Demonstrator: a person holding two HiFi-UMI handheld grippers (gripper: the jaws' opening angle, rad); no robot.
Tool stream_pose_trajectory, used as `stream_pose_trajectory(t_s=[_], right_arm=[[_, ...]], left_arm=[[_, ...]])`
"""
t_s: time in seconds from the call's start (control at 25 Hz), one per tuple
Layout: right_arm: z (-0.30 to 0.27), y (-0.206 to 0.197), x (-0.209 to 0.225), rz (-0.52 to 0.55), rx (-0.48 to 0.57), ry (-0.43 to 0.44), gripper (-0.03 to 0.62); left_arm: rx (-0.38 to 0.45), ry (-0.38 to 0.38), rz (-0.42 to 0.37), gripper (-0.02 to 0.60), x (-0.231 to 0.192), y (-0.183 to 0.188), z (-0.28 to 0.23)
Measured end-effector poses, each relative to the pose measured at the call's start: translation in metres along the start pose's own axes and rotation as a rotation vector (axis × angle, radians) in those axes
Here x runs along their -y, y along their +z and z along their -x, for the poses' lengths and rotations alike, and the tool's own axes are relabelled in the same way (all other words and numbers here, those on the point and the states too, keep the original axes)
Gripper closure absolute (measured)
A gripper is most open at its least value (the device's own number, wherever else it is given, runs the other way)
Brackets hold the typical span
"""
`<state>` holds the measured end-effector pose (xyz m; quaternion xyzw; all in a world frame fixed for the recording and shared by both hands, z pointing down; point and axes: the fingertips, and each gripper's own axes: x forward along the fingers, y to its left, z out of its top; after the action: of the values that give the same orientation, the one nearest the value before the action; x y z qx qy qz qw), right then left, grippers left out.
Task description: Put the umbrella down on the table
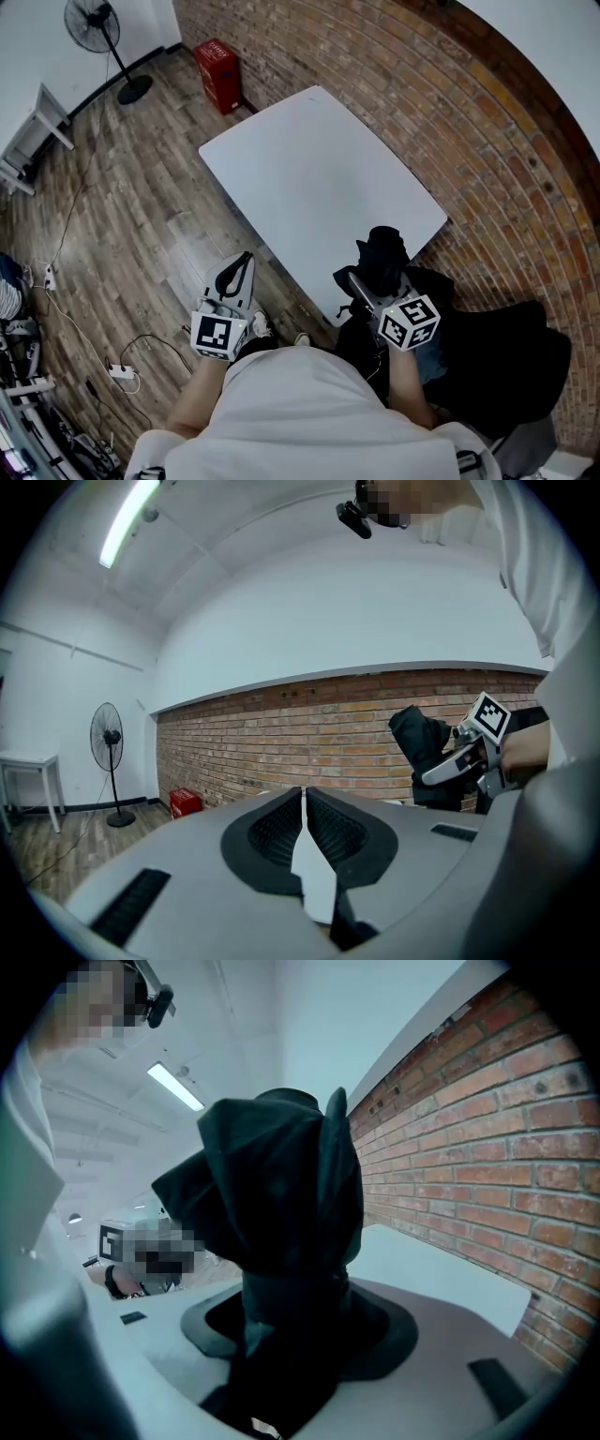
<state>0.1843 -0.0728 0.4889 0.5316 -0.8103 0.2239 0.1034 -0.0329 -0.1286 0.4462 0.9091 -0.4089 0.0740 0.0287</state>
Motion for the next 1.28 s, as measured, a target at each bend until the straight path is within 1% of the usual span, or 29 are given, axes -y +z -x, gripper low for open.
stream_pose_trajectory(t_s=[0.2,0.4,0.6,0.76,0.96,1.16,1.28], right_arm=[[-0.016,-0.008,0.018,0.005,-0.035,-0.023,0.347],[-0.043,-0.015,0.034,0.005,-0.074,-0.02,0.348],[-0.072,-0.024,0.049,0.044,-0.134,-0.029,0.347],[-0.083,-0.033,0.053,0.061,-0.173,-0.034,0.347],[-0.097,-0.048,0.057,0.065,-0.234,-0.034,0.347],[-0.11,-0.068,0.069,0.064,-0.307,-0.043,0.347],[-0.128,-0.074,0.079,0.068,-0.343,-0.052,0.347]], left_arm=[[-0.003,-0.001,-0.002,0.546,-0.001,0.0,-0.004],[0.004,0.017,0.0,0.546,-0.009,0.0,-0.001],[-0.001,0.038,0.01,0.546,-0.015,-0.001,0.003],[0.003,0.05,0.015,0.546,-0.019,-0.001,0.007],[0.013,0.044,0.018,0.546,-0.024,0.003,0.003],[0.01,0.041,0.027,0.546,-0.023,0.002,0.001],[0.009,0.045,0.03,0.546,-0.027,0.002,0.0]])
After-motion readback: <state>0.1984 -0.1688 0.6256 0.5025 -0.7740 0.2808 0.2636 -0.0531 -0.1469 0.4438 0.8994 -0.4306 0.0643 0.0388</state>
